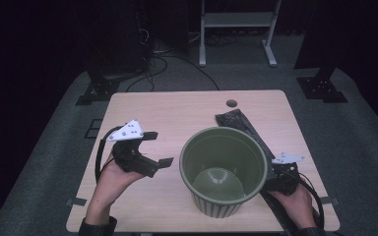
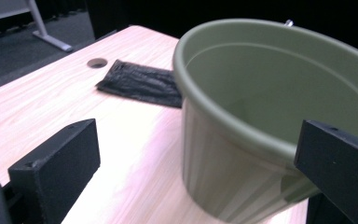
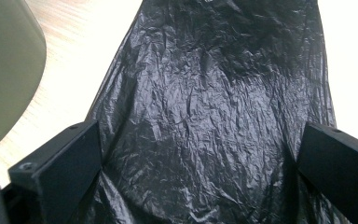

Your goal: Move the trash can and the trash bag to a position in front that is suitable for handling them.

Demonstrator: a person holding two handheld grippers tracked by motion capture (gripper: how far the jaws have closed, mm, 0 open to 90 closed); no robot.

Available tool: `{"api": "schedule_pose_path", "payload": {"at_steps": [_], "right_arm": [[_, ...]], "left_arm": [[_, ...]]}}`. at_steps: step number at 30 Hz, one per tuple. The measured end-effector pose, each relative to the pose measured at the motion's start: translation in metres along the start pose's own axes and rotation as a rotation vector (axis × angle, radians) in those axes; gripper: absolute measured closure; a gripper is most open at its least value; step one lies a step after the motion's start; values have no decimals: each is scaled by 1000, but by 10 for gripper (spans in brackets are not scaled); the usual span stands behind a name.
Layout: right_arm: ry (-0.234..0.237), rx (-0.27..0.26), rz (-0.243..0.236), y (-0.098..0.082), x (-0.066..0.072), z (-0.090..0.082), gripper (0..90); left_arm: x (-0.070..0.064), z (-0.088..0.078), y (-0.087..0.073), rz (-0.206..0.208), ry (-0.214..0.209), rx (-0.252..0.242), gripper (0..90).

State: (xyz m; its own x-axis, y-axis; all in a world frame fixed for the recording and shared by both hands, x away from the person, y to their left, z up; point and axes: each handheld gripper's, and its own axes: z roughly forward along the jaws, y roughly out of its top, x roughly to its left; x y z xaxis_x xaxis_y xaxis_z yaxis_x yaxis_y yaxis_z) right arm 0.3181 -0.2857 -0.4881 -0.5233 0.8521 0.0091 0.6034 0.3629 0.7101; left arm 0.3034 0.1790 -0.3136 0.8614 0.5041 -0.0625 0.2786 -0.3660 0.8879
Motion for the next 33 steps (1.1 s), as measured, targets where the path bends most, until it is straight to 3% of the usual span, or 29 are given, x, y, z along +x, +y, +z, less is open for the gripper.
{"api": "schedule_pose_path", "payload": {"at_steps": [7, 16, 19, 23, 28, 33], "right_arm": [[-1, 1, 2, 0, 0, 0, 0], [-1, 0, 1, 0, 0, 0, 0], [-1, 0, 1, 0, 0, 0, 0], [0, 0, 0, 0, 0, 0, 0], [0, 0, 0, 0, 0, 0, 0], [0, 1, 0, 0, 0, 0, 0]], "left_arm": [[5, 1, -32, 8, 44, 16, 0], [11, 10, -76, -26, 86, 78, 0], [12, 13, -91, -30, 104, 84, 0], [13, 21, -112, -20, 127, 128, 0], [15, 30, -137, -55, 129, 171, 0], [17, 34, -151, -67, 140, 193, 0]]}}
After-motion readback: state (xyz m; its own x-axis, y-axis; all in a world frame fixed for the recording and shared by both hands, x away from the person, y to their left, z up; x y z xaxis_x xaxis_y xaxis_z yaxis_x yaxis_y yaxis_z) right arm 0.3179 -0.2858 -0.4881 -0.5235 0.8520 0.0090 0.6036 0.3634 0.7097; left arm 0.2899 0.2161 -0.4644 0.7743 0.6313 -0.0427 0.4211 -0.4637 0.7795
